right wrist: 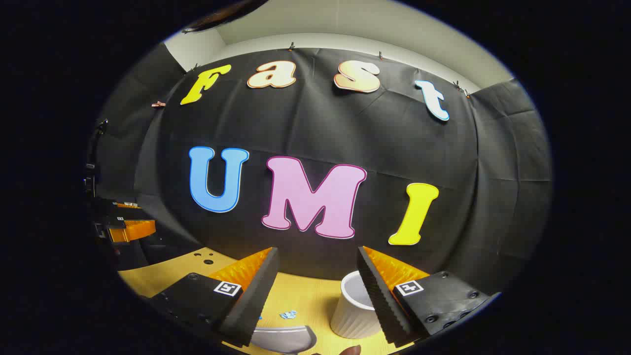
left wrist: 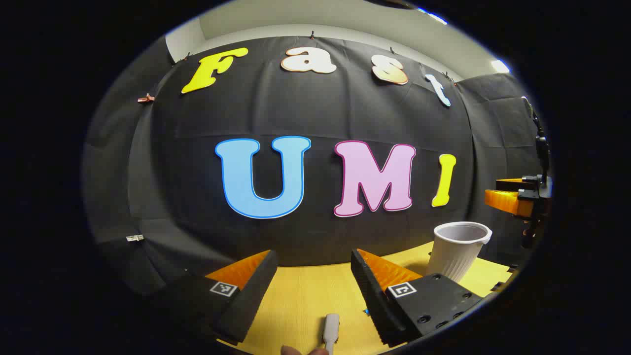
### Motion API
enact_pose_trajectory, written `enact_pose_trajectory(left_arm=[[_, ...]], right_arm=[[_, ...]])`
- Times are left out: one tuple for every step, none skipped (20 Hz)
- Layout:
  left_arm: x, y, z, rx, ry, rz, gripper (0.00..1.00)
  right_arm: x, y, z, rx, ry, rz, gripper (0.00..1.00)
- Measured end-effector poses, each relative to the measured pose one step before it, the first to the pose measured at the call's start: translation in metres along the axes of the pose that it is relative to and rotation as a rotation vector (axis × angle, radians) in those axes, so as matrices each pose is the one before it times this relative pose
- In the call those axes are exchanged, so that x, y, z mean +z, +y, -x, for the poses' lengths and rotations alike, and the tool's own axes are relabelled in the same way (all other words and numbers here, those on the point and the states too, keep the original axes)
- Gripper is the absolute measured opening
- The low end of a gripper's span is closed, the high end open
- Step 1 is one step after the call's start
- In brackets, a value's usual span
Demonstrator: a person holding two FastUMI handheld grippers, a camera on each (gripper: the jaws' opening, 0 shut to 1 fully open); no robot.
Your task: Pick up the small broom and dustpan from the desktop, sweep the trash into the dustpan with the broom, and then empty the trash into the garbage bin.
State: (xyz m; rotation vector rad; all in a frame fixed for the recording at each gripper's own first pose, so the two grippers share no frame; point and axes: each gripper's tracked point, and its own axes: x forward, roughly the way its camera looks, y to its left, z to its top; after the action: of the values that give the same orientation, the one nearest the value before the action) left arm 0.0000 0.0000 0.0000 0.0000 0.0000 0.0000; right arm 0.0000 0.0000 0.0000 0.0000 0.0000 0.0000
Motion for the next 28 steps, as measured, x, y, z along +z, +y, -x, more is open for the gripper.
enact_pose_trajectory(left_arm=[[0.00064, -0.00040, -0.00054, -0.00109, 0.00154, -0.00046, 0.95], [0.00108, -0.00001, -0.00029, -0.00102, 0.00177, -0.00205, 0.95], [0.00065, -0.00043, -0.00118, -0.00059, 0.00020, -0.00236, 0.95], [0.00040, -0.00111, -0.00129, -0.00024, 0.00039, -0.00162, 0.95], [-0.00108, 0.00005, 0.00067, -0.00060, 0.00101, -0.00086, 0.95], [0.00096, -0.00033, -0.00043, -0.00079, 0.00127, -0.00074, 0.95], [-0.00081, -0.00016, -0.00049, 0.00117, 0.00220, -0.00101, 0.95], [0.00009, 0.00064, -0.00051, 0.00145, 0.00158, 0.00094, 0.95], [-0.00182, 0.00029, -0.00036, 0.00320, 0.00017, 0.00123, 0.95], [-0.00008, -0.00015, -0.00126, 0.00233, 0.00009, 0.00143, 0.95], [-0.00068, 0.00106, 0.00008, 0.00200, 0.00150, 0.00021, 0.95], [0.00135, 0.00017, -0.00059, 0.00133, 0.00259, -0.00016, 0.95], [-0.00237, -0.00015, 0.00034, 0.00111, 0.00121, 0.00090, 0.95], [0.00047, 0.00047, -0.00033, 0.00010, 0.00303, 0.00067, 0.95], [-0.00228, 0.00037, -0.00044, 0.00205, 0.00169, 0.00015, 0.95], [-0.00083, 0.00030, -0.00073, 0.00032, 0.00206, 0.00039, 0.95], [-0.00182, 0.00082, 0.00083, 0.00121, 0.00287, 0.00027, 0.95], [0.00027, 0.00065, -0.00016, 0.00177, 0.00418, 0.00058, 0.95], [-0.00428, 0.00007, -0.00045, 0.00274, 0.00259, 0.00129, 0.95], [-0.00110, 0.00011, -0.00011, 0.00119, 0.00342, 0.00262, 0.95], [-0.00328, -0.00007, 0.00008, 0.00169, 0.00425, 0.00222, 0.95], [-0.00186, 0.00096, 0.00007, 0.00343, 0.00444, 0.00048, 0.95], [-0.00382, 0.00098, 0.00064, 0.00257, 0.00506, -0.00156, 0.95], [-0.00272, 0.00081, 0.00124, 0.00228, 0.00355, -0.00301, 0.95], [-0.00460, 0.00127, 0.00170, 0.00257, 0.00518, -0.00406, 0.95], [-0.00265, 0.00013, 0.00027, 0.00114, 0.00665, -0.00296, 0.95], [-0.00283, -0.00078, 0.00020, -0.00025, 0.00426, -0.00007, 0.95], [-0.00136, -0.00003, 0.00051, 0.00077, 0.00251, 0.00266, 0.95]], right_arm=[[-0.00030, -0.00044, 0.00026, 0.00111, -0.00207, -0.00220, 0.97], [-0.00010, -0.00034, -0.00036, 0.00047, 0.00125, -0.00127, 0.93], [-0.00047, -0.00041, -0.00052, 0.00144, 0.00017, -0.00216, 0.93], [-0.00110, 0.00009, -0.00112, 0.00152, 0.00178, -0.00147, 0.93], [-0.00157, -0.00022, -0.00028, 0.00284, 0.00296, -0.00285, 0.93], [-0.00042, -0.00022, 0.00044, 0.00244, 0.00072, -0.00427, 0.93], [0.00019, 0.00050, -0.00119, 0.00168, 0.00088, -0.00389, 0.97], [-0.00002, -0.00028, -0.00036, 0.00202, -0.00114, -0.00330, 0.97], [0.00065, 0.00018, -0.00044, 0.00009, -0.00297, -0.00055, 0.97], [0.00066, -0.00100, -0.00010, -0.00014, -0.00158, 0.00157, 0.97], [-0.00033, 0.00046, -0.00116, 0.00286, -0.00189, 0.00055, 0.97], [-0.00003, 0.00020, -0.00043, 0.00122, 0.00160, 0.00245, 0.93], [-0.00114, 0.00008, -0.00063, 0.00264, 0.00116, 0.00064, 0.97], [-0.00038, 0.00011, -0.00060, 0.00411, 0.00358, 0.00184, 0.93], [-0.00219, 0.00064, -0.00025, 0.00421, 0.00598, 0.00405, 0.93], [-0.00312, 0.00062, 0.00013, 0.00714, 0.00856, 0.00477, 0.93], [-0.00490, 0.00113, -0.00111, 0.01177, 0.01635, 0.00483, 0.97], [-0.00643, 0.00247, -0.00067, 0.01949, 0.02816, 0.00363, 0.97], [-0.01397, 0.00554, 0.00001, 0.03250, 0.05023, 0.00333, 0.97], [-0.01586, 0.00463, 0.00080, 0.03628, 0.06544, 0.00444, 0.97], [-0.01805, 0.00647, -0.00092, 0.04603, 0.07644, 0.00062, 0.98], [-0.02227, 0.00633, 0.00019, 0.04386, 0.09070, -0.00059, 0.98], [-0.02246, 0.00303, -0.00112, 0.03389, 0.07947, 0.00052, 0.98], [-0.02080, 0.00010, -0.00176, 0.01132, 0.07273, 0.00334, 0.98], [-0.02094, -0.00051, -0.00398, 0.01297, 0.07023, -0.00032, 0.98], [-0.02160, -0.00018, -0.00280, 0.00952, 0.07591, -0.00411, 0.98], [-0.02003, 0.00353, -0.00478, 0.01509, 0.06547, -0.00190, 0.97], [-0.02052, 0.00185, -0.00585, 0.01135, 0.07371, 0.00222, 0.97]])
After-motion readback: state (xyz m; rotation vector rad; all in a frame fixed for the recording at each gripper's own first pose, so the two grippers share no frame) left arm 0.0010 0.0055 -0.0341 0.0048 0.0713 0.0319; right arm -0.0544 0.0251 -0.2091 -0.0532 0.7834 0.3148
